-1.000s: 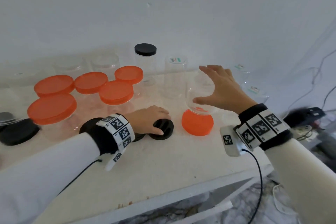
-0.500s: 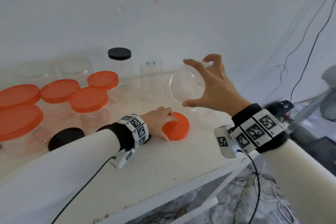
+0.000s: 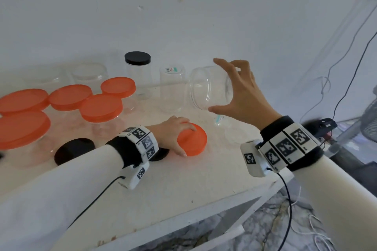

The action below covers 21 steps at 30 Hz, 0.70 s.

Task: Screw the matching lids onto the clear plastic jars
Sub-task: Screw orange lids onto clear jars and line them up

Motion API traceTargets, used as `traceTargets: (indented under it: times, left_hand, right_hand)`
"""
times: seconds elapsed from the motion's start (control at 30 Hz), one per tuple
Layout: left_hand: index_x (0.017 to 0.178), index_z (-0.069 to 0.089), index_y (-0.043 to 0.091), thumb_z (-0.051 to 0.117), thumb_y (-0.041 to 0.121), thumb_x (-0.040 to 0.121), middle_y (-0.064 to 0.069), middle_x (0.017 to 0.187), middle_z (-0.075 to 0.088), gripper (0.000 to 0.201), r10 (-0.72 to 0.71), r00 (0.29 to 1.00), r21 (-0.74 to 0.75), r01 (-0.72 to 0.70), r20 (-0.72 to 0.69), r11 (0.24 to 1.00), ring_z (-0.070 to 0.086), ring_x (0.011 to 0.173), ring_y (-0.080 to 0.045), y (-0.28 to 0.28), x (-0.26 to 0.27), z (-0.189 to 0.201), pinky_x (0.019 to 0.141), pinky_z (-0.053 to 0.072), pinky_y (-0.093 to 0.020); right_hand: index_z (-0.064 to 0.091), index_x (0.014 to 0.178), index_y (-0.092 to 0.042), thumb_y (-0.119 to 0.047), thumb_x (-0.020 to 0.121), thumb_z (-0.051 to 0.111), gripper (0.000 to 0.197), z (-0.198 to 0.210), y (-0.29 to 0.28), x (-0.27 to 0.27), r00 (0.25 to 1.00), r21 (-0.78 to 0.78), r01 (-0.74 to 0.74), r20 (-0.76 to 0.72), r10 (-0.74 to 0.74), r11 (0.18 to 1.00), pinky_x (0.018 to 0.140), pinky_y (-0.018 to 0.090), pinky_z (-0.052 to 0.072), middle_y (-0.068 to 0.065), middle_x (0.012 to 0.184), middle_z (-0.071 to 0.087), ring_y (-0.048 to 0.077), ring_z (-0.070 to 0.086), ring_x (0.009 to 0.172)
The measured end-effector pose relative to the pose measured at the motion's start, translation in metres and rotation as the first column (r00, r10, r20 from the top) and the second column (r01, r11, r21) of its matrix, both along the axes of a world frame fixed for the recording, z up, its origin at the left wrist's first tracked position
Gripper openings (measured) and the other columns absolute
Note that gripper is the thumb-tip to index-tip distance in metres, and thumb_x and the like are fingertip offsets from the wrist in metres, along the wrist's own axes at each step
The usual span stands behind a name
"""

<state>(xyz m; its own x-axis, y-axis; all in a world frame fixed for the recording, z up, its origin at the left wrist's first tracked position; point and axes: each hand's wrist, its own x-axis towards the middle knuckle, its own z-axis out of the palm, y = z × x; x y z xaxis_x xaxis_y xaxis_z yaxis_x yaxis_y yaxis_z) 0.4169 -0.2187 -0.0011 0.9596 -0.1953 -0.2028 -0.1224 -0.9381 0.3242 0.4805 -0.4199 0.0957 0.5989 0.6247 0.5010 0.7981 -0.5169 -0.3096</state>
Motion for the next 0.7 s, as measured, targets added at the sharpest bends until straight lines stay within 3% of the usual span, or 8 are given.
traceTargets:
  times: [0.1, 0.2, 0.3, 0.4, 0.47, 0.57, 0.63, 0.7]
  left_hand:
    - [0.138, 0.037, 0.029, 0.081, 0.036, 0.068, -0.001, 0.151, 0.02, 0.083, 0.088, 0.993, -0.071, -0.083, 0.08, 0.994, 0.017, 0.134, -0.022, 0.017, -0.016, 0.015, 0.11, 0.018, -0.035]
    - [0.137, 0.037, 0.034, 0.081, 0.039, 0.067, 0.003, 0.148, 0.022, 0.083, 0.189, 0.973, -0.127, -0.173, 0.135, 0.977, 0.019, 0.133, -0.019, 0.041, -0.043, 0.027, 0.11, 0.018, -0.035]
    - [0.13, 0.033, 0.048, 0.072, 0.063, 0.053, 0.011, 0.147, 0.022, 0.088, 0.264, 0.956, -0.182, -0.239, 0.13, 0.954, 0.017, 0.134, -0.011, 0.066, -0.08, 0.033, 0.112, 0.019, -0.036]
    - [0.131, 0.035, 0.048, 0.061, 0.07, 0.044, 0.014, 0.146, 0.02, 0.094, 0.348, 0.926, -0.222, -0.312, 0.148, 0.924, 0.015, 0.132, -0.003, 0.085, -0.119, 0.036, 0.108, 0.017, -0.027]
    - [0.132, 0.037, 0.046, 0.061, 0.07, 0.045, 0.016, 0.144, 0.023, 0.094, 0.394, 0.899, -0.221, -0.351, 0.194, 0.91, 0.017, 0.128, 0.002, 0.097, -0.145, 0.039, 0.104, 0.017, -0.022]
    - [0.126, 0.037, 0.052, 0.064, 0.07, 0.046, 0.023, 0.142, 0.025, 0.086, 0.489, 0.831, -0.262, -0.426, 0.264, 0.866, 0.02, 0.128, 0.003, 0.116, -0.186, 0.041, 0.105, 0.018, -0.024]
    - [0.125, 0.039, 0.051, 0.067, 0.069, 0.048, 0.026, 0.141, 0.028, 0.084, 0.559, 0.768, -0.32, -0.469, 0.313, 0.823, 0.023, 0.13, 0.001, 0.128, -0.213, 0.039, 0.107, 0.02, -0.026]
    - [0.126, 0.042, 0.049, 0.069, 0.068, 0.047, 0.021, 0.141, 0.032, 0.085, 0.643, 0.699, -0.395, -0.52, 0.314, 0.757, 0.025, 0.13, 0.002, 0.135, -0.238, 0.038, 0.108, 0.024, -0.028]
  right_hand:
    - [0.035, 0.137, -0.023, -0.041, 0.057, 0.084, 0.096, -0.003, 0.005, 0.0, 1.0, 0.09, 0.015, -0.015, -0.014, 0.996, 0.09, 0.034, 0.041, 0.005, 0.135, 0.033, 0.025, 0.041, 0.12]
    - [0.035, 0.133, -0.007, -0.035, 0.059, 0.085, 0.093, -0.006, 0.018, -0.001, 0.995, 0.149, 0.011, -0.1, 0.004, 0.989, 0.09, 0.013, 0.024, 0.006, 0.134, 0.038, 0.019, 0.038, 0.123]
    - [0.035, 0.13, -0.003, -0.029, 0.061, 0.086, 0.09, -0.012, 0.036, -0.005, 0.984, 0.17, -0.035, -0.167, 0.064, 0.985, 0.085, 0.007, 0.022, 0.006, 0.131, 0.04, 0.014, 0.04, 0.117]
    - [0.033, 0.128, -0.004, -0.024, 0.06, 0.086, 0.089, -0.02, 0.058, -0.013, 0.97, 0.161, -0.089, -0.212, 0.122, 0.983, 0.087, 0.009, 0.026, 0.002, 0.123, 0.034, 0.014, 0.039, 0.115]
    - [0.03, 0.132, -0.006, -0.021, 0.057, 0.087, 0.096, -0.026, 0.073, -0.021, 0.955, 0.132, -0.122, -0.255, 0.152, 0.984, 0.093, 0.017, 0.031, -0.002, 0.12, 0.026, 0.015, 0.037, 0.117]
    - [0.031, 0.133, -0.008, -0.024, 0.051, 0.089, 0.102, -0.036, 0.094, -0.035, 0.93, 0.078, -0.176, -0.315, 0.192, 0.981, 0.1, 0.029, 0.036, -0.003, 0.117, 0.022, 0.022, 0.037, 0.118]
    - [0.035, 0.131, -0.011, -0.028, 0.049, 0.09, 0.1, -0.043, 0.106, -0.047, 0.901, 0.067, -0.218, -0.369, 0.227, 0.974, 0.096, 0.027, 0.037, -0.004, 0.116, 0.027, 0.019, 0.039, 0.114]
    - [0.041, 0.128, -0.015, -0.033, 0.049, 0.09, 0.094, -0.051, 0.117, -0.06, 0.868, 0.029, -0.286, -0.415, 0.272, 0.958, 0.085, 0.016, 0.035, -0.006, 0.113, 0.035, 0.014, 0.039, 0.109]
